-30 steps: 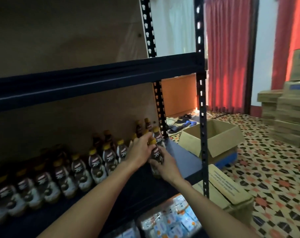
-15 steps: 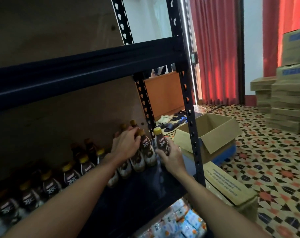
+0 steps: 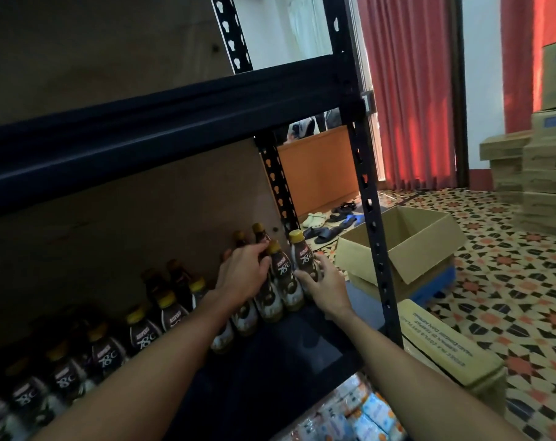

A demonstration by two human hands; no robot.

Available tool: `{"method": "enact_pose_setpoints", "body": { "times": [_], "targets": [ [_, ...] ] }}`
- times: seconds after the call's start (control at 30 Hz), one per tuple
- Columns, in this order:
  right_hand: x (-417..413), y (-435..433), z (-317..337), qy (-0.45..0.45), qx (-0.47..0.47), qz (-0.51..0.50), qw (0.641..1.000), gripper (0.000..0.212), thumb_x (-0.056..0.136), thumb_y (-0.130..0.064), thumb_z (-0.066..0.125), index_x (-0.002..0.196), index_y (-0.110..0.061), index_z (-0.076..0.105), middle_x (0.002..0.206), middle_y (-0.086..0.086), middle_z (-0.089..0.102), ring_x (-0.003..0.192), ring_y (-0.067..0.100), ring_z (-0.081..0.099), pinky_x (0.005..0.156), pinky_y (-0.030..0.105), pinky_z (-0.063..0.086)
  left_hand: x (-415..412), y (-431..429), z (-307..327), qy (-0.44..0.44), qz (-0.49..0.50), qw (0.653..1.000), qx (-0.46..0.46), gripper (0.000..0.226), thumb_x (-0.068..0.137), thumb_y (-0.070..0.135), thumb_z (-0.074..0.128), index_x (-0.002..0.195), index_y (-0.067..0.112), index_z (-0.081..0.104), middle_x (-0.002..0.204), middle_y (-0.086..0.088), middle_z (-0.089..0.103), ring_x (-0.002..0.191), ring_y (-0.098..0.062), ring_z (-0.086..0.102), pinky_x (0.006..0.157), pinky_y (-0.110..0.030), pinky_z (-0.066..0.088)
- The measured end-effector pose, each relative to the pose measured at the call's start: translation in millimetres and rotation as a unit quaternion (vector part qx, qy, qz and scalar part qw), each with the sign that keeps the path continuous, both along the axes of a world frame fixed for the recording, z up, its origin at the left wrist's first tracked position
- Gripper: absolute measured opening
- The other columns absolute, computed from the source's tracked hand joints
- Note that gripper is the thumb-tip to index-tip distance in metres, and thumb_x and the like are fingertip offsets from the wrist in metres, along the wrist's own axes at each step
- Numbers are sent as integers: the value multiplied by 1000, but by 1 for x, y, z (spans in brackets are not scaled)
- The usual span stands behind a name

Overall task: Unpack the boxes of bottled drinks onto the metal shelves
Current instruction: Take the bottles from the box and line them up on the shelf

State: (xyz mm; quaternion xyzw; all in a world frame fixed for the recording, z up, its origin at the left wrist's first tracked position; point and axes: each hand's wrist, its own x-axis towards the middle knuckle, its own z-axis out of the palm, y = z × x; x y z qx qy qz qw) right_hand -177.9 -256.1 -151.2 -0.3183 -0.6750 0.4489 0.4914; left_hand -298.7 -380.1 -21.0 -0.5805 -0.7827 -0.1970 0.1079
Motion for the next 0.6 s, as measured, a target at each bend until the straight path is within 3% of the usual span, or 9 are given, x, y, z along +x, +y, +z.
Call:
{"method": "enact_pose_setpoints", "body": {
  "times": [0.1, 0.2, 0.33, 0.47, 0.6],
  "targets": [
    [-1, 0, -2, 7, 1, 2, 1000, 30, 84, -43, 78, 106, -37, 59, 99, -10, 72, 94, 3, 68, 81, 32, 60, 1, 1, 1, 5, 3, 1000, 10, 44, 101, 35, 49, 144, 28, 48, 111, -2, 71, 95, -27, 68, 88, -47, 55],
    [2, -6, 1, 8, -1, 8, 1000, 32, 87, -45, 75, 111, -41, 55, 107, -10, 70, 102, 7, 67, 84, 31, 59, -1, 2, 3, 2, -7, 1000, -7, 47, 101, 35, 50, 147, 28, 44, 123, -2, 67, 107, -25, 65, 96, -49, 51],
    [6, -17, 3, -22, 23, -72, 997, 63, 93, -56, 60, 146, -26, 41, 142, 3, 50, 132, 20, 47, 105, 42, 46, -1, -6, 6, 58, -15, 998, -32, 56, 102, 38, 44, 154, 27, 30, 160, 5, 31, 149, -16, 24, 120, -51, 21],
    [6, -50, 16, -30, 155, -77, 984, 57, 100, -46, 54, 152, -31, 34, 162, 3, 28, 151, 22, 24, 118, 47, 33, 0, -35, 7, 107, 3, 994, -34, 62, 103, 40, 39, 158, 22, 16, 165, 4, 17, 152, -13, 8, 123, -44, 11],
    [-3, -85, 49, -38, 239, -28, 970, 54, 102, -41, 51, 153, -33, 36, 166, -4, 19, 154, 11, 12, 122, 44, 23, -1, -74, 14, 131, -5, 991, -36, 60, 105, 37, 37, 159, 20, 17, 164, 2, 21, 152, -14, 11, 122, -38, 11]
  ]
}}
